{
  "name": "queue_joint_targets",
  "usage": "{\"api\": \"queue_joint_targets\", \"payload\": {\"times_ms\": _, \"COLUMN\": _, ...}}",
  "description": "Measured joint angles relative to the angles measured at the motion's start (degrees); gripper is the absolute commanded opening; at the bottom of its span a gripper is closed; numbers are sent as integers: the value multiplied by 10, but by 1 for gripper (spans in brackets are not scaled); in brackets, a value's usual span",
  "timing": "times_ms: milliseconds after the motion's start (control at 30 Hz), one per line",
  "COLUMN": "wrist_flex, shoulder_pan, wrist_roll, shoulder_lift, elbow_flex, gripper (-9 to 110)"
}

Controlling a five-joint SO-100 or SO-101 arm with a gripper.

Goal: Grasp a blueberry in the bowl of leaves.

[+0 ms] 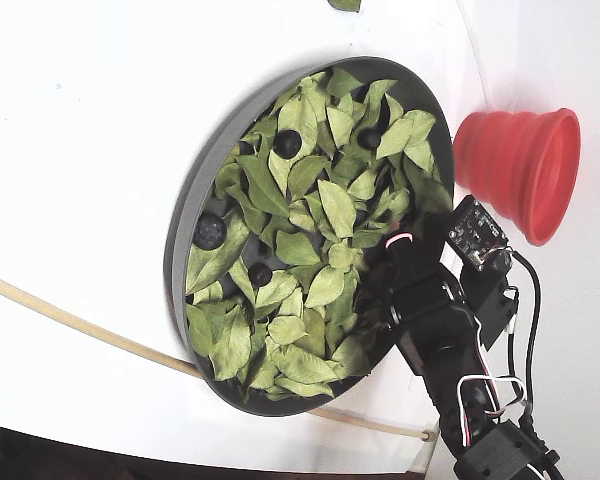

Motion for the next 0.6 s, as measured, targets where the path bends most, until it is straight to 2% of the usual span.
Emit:
{"api": "queue_joint_targets", "payload": {"times_ms": 100, "wrist_flex": 22, "shoulder_pan": 11, "wrist_roll": -14, "shoulder_lift": 12, "elbow_flex": 14, "gripper": 9}}
{"api": "queue_joint_targets", "payload": {"times_ms": 267, "wrist_flex": 91, "shoulder_pan": 26, "wrist_roll": -27, "shoulder_lift": 176, "elbow_flex": 171, "gripper": 9}}
{"api": "queue_joint_targets", "payload": {"times_ms": 600, "wrist_flex": 93, "shoulder_pan": 28, "wrist_roll": -25, "shoulder_lift": 225, "elbow_flex": 183, "gripper": 9}}
